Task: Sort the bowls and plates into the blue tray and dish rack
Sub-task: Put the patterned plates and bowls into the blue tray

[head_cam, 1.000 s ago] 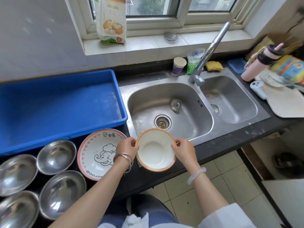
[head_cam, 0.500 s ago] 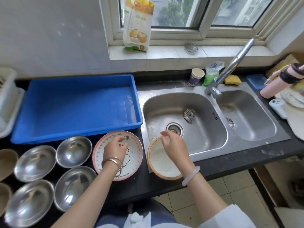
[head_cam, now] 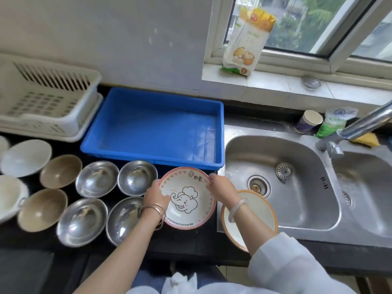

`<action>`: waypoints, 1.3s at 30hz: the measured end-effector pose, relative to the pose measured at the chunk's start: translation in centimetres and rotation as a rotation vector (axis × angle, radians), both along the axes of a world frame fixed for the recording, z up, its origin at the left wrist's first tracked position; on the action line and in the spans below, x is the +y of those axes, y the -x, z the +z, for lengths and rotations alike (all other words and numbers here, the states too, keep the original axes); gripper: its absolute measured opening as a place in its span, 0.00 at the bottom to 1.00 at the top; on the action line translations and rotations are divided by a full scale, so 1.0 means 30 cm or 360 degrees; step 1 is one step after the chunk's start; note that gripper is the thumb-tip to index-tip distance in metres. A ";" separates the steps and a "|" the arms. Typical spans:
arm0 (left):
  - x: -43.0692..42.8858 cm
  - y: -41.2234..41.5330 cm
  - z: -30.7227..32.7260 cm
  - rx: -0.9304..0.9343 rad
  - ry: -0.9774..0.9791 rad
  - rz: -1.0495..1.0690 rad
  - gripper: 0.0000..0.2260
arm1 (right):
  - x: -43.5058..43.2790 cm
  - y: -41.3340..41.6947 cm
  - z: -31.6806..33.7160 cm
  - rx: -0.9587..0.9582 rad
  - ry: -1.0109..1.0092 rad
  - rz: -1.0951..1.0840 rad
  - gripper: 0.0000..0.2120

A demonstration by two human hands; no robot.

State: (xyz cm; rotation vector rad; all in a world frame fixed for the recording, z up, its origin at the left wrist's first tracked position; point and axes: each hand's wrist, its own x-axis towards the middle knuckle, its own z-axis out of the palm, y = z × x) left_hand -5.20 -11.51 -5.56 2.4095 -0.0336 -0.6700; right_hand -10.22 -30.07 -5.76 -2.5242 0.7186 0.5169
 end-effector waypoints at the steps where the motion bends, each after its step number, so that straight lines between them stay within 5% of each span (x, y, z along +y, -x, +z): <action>1: 0.001 -0.001 -0.003 0.0014 0.0020 0.0066 0.19 | -0.002 -0.003 -0.003 -0.0018 -0.0011 -0.0008 0.09; 10: 0.029 -0.038 0.006 -0.0067 0.0200 0.0301 0.10 | -0.038 0.009 0.053 -0.0117 -0.0105 -0.0025 0.07; 20: 0.075 -0.205 0.143 -0.0060 0.0782 0.0648 0.03 | -0.069 -0.136 0.219 -0.0483 -0.0471 -0.0386 0.07; 31: 0.174 -0.510 0.155 0.0263 0.1289 0.0977 0.07 | 0.076 -0.502 0.218 -0.0593 -0.0838 -0.0666 0.04; 39: 0.228 -0.774 -0.001 0.0283 0.1207 0.0959 0.11 | 0.180 -0.726 0.069 -0.0466 -0.0923 -0.0866 0.07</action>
